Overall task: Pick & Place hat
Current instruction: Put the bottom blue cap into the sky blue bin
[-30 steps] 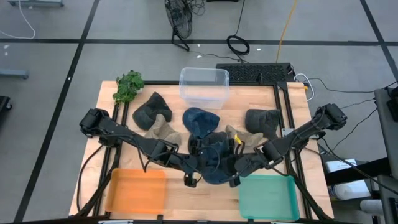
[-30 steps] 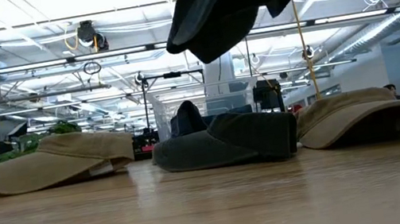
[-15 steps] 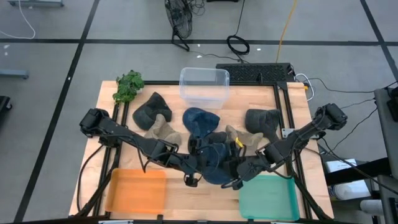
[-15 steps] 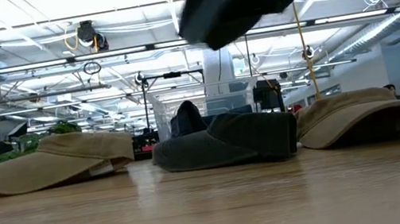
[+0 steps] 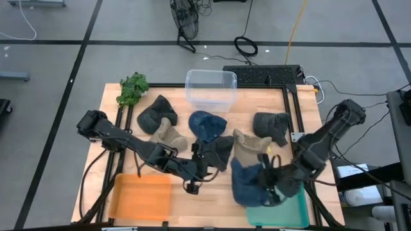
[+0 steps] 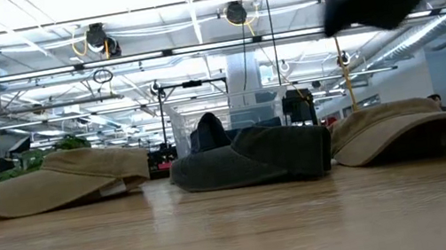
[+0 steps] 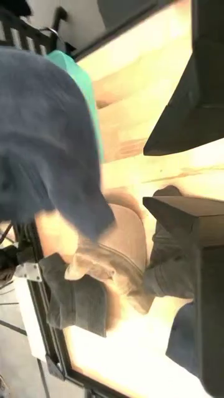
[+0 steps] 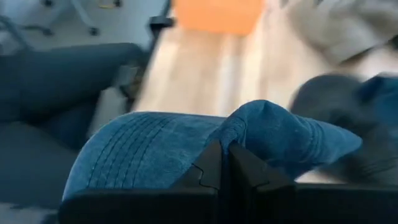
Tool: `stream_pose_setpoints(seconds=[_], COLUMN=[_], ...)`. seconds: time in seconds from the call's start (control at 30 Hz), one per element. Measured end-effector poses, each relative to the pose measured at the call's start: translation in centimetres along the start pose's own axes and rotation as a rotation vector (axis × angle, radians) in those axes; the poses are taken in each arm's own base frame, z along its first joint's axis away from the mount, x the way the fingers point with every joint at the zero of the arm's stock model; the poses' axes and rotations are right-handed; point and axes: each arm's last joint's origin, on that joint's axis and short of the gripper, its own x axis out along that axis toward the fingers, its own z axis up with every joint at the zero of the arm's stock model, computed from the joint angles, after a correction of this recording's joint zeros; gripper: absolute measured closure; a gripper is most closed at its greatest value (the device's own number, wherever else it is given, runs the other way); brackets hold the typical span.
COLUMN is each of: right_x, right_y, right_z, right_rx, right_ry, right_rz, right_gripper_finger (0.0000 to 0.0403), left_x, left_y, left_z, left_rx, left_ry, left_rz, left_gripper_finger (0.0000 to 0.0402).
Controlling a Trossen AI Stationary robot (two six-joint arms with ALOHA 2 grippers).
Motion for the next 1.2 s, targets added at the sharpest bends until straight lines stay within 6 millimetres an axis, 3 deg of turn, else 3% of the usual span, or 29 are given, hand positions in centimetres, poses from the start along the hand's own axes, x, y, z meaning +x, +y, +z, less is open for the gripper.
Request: stream_pose_setpoints(seconds=[0.23, 0.67, 1.2], right_x=[-1.1, -1.0, 0.5], right_y=[1.6, 4.8, 3.6], right_z=[-3.8, -9.8, -14.8], right_rx=[0.197, 0.374, 0.434], right_ry=[0.081, 0.080, 0.112], right_rz=[0.075, 0.231, 0.142], right_gripper_finger=[0.0403, 0.0403, 0.0403], left_x=[-2.9, -3.0, -3.0], left_y=[0.4, -0.1, -0.1], left_z=[0.1, -0.3, -0.3], left_rx=[-0.096, -0.081, -0.097], left_ry=[0.008, 0.009, 0.008], left_rz=[0.059, 0.096, 0.096], left_gripper_finger=[0.0273, 0.0273, 0.0273])
